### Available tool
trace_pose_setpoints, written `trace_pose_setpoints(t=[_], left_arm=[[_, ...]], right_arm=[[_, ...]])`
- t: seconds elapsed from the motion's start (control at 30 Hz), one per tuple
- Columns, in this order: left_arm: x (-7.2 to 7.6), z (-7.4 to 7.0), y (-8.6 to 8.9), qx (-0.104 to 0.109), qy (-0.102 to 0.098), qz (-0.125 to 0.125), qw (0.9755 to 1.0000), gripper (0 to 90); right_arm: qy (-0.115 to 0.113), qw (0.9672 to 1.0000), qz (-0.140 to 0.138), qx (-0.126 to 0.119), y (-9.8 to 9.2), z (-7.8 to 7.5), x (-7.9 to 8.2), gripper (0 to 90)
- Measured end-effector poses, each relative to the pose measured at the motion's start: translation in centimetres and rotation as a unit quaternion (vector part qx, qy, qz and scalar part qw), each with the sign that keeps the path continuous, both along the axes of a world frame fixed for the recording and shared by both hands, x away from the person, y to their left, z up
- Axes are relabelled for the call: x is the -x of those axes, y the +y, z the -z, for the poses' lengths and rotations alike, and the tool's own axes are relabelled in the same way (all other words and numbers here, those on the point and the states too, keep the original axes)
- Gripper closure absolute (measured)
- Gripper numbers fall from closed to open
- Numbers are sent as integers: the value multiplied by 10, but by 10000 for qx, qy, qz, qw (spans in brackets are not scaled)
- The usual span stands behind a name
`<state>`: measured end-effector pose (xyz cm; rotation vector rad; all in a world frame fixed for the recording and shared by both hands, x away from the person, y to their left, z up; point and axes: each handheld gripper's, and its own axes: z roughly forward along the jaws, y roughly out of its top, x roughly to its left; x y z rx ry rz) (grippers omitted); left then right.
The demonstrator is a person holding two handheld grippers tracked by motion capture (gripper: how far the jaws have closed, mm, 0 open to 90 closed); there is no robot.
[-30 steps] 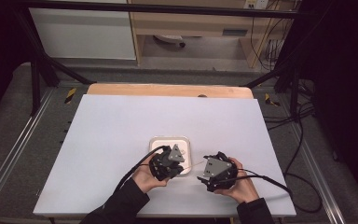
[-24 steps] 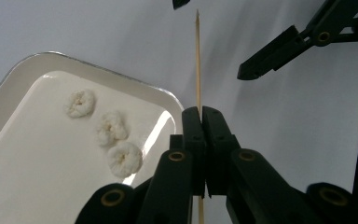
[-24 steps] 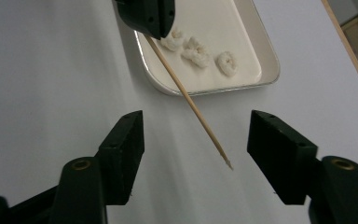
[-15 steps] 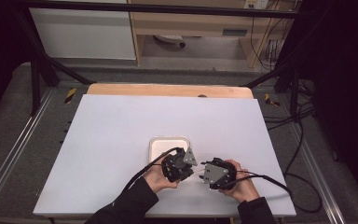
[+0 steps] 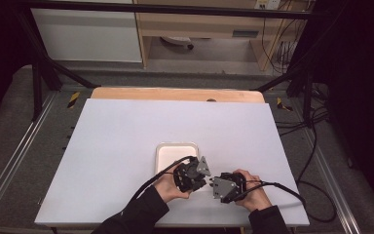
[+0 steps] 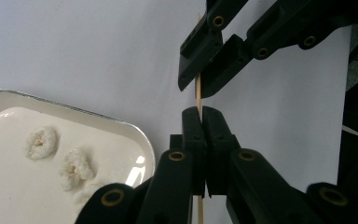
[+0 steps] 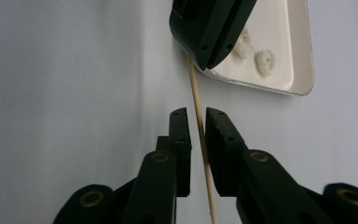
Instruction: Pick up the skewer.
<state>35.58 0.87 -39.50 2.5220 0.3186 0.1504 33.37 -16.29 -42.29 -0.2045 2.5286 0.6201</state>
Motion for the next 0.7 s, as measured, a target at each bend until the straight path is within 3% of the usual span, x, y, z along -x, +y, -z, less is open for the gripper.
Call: trace_pose_setpoints(t=[0.13,0.43,0.7], left_arm=[[0,1,-1,-14,16,24,10000,886],[-2,-1,2,40,77,-4,10000,846],[-7,-6,13,-351,332,-143,9987,706]], right_arm=[[38,9999,-64,72,0,1,1,871],[-167,9994,-139,253,-2,-1,2,890],[-219,9988,-57,428,-3,-4,0,890]])
